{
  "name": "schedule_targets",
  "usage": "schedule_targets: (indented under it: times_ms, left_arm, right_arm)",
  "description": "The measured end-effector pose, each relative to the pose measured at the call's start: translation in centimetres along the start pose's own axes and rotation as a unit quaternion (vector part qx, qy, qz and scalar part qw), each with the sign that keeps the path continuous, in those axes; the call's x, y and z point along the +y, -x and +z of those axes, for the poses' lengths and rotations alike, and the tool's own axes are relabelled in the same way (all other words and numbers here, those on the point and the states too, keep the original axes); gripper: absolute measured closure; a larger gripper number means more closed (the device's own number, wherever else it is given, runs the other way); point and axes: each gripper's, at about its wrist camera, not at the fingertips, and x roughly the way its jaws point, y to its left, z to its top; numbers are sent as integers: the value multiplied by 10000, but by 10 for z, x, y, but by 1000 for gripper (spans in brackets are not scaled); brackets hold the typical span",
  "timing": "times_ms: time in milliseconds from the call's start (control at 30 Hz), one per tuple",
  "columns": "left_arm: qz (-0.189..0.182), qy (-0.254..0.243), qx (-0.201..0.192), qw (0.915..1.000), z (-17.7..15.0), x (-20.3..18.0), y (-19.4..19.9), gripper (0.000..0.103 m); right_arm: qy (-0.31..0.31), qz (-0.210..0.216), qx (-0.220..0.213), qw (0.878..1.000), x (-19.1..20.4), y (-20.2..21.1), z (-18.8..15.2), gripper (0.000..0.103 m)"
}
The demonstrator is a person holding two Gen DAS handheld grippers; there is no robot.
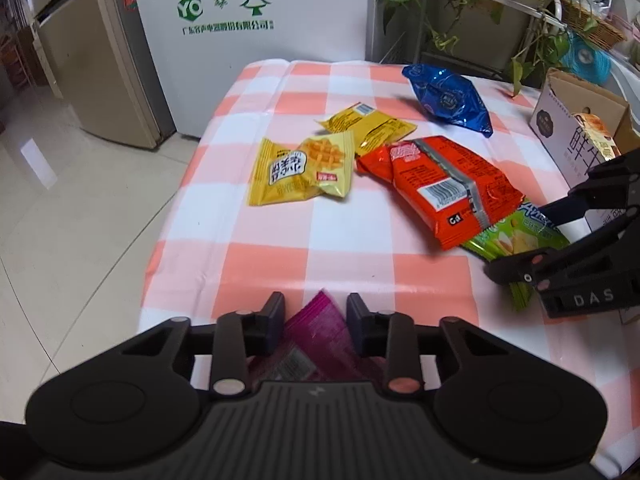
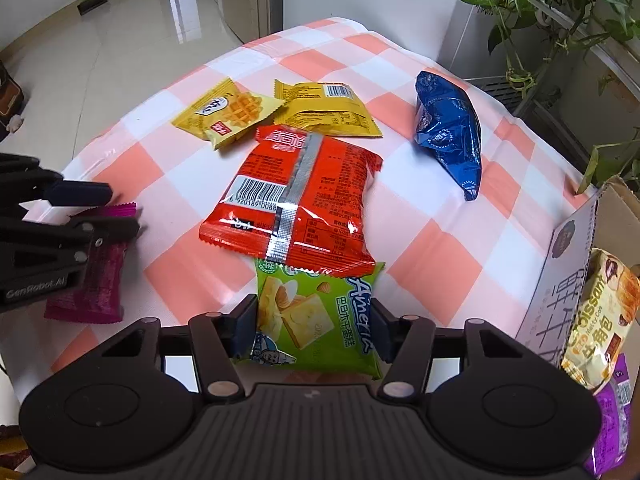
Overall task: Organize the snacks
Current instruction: 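Close the right tool on the green Ameria bag while the left closes on the pink bag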
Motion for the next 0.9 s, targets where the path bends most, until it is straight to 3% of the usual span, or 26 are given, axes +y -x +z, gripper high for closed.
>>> schedule_targets:
  times_ms: [233,300,367,533,633,800,900]
  left_arm:
    - [-128,96,-14,9999,2,1,7,71]
    - [-85,155,-31,9998,2,4,10,51]
    - [-78,309,-52,9995,2,11,14,43]
    - [-117,935,219,9953,-3,34,9,31]
    - [-276,1160,335,9923,-9,38,7,29]
    - [-263,786,351,9959,-16,16,5,19]
    - [34,474,318,9984,-19,2,-1,18]
  right_arm:
    - [-23,-11,-163,9999,1,19,-7,40]
    - [-62,-19,-233,9997,1,26,-10,40]
    - [-146,-14,-294,9995,1,32,-12,40]
    - [-540,97,-325,9980,-5,36,-16,39]
    - [-1000,564,-121,9933,-13,30,-19,39]
    - [-1075,792,12,9910,-5,26,-24,39]
    - [-1315,914,-4,9871,-10,29,-28,39]
